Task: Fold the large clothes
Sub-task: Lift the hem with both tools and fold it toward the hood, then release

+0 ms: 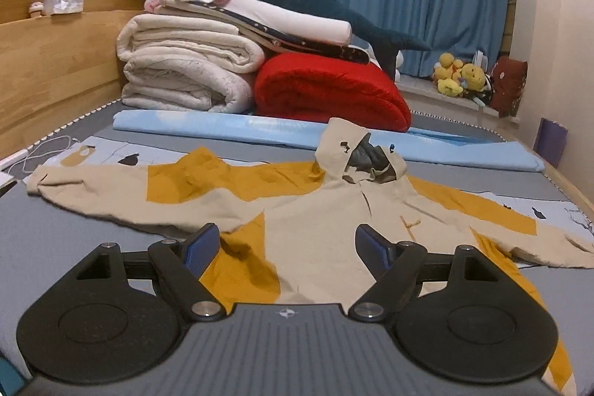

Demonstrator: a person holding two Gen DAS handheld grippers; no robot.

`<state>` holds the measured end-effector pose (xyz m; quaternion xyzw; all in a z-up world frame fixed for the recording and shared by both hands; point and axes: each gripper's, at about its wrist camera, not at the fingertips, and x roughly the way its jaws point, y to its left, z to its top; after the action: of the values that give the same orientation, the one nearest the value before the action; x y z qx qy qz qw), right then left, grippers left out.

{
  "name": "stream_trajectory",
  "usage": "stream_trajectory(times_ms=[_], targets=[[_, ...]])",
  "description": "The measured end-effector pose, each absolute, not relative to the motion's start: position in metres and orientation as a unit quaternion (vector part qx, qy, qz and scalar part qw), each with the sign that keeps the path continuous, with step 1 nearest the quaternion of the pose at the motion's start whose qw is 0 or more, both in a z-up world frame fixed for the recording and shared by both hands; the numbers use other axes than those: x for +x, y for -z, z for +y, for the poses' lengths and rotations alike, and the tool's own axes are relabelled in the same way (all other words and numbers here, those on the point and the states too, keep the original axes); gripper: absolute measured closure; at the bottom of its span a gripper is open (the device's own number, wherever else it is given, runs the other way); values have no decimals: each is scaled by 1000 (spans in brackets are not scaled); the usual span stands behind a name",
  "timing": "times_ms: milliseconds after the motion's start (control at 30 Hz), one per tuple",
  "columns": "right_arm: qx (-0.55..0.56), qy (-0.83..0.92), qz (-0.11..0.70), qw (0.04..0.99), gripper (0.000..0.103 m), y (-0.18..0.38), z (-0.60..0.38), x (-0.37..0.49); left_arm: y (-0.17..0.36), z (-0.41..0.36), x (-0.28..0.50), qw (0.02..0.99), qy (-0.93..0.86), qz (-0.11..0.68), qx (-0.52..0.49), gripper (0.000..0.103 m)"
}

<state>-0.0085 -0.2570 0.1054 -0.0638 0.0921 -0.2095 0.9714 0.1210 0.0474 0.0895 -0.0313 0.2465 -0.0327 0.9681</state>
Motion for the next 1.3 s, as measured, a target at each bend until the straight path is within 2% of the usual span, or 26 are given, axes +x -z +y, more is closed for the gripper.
stream_trajectory(times_ms=[267, 433, 533, 600, 667, 933, 1100, 1300], targets=[[-54, 133, 91, 985, 18, -141, -246, 49, -129, 54, 213, 979, 79, 187, 19, 19], [-51, 78, 56, 994, 7, -164, -230, 90, -86, 82, 262, 977, 62, 203, 25, 19], [-47, 45, 51, 997, 1, -170, -221, 120, -41, 118, 290, 963, 22, 267, -18, 22], [-47, 29, 56, 997, 1, -167, -216, 141, -16, 146, 310, 946, -14, 318, -56, 29], [-46, 11, 65, 997, 1, -157, -214, 160, -1, 178, 325, 938, -43, 333, -90, 29], [-2, -33, 170, 985, 1, -126, -221, 221, 41, 293, 374, 922, -159, 329, -131, 29], [-18, -34, 192, 981, 1, -121, -225, 238, 58, 386, 381, 896, -240, 298, -225, 29], [-6, -22, 238, 971, 2, -103, -233, 251, 76, 462, 386, 863, -290, 271, -312, 29]])
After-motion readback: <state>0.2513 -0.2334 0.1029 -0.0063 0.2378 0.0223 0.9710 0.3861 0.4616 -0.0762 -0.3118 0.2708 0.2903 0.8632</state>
